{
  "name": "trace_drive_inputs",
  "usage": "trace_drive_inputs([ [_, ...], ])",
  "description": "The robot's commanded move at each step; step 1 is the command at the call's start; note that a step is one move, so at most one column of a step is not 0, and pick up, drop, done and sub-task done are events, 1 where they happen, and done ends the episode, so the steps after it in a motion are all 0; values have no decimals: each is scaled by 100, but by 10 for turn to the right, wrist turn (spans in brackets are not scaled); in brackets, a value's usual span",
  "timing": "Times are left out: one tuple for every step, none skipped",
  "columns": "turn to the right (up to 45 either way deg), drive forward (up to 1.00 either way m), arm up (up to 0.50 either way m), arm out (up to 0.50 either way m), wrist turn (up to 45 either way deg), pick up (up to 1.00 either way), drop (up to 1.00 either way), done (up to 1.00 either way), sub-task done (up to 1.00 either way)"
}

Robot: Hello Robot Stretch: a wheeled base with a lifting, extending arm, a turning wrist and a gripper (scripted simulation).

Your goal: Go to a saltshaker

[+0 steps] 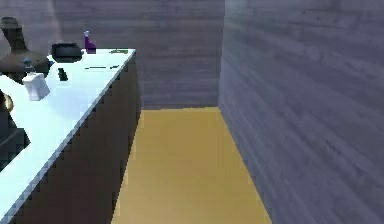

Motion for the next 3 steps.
trace_drive_inputs([
  [0,100,0,0,0,0,0,0,0],
  [-270,0,0,0,0,0,0,0,0],
  [0,5,0,0,0,0,0,0,0],
])
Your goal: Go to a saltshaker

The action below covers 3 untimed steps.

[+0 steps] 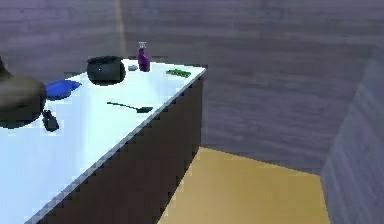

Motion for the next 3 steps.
trace_drive_inputs([
  [-360,0,0,0,0,0,0,0,0],
  [0,100,0,0,0,0,0,0,0],
  [0,0,0,0,0,0,0,100,0],
])
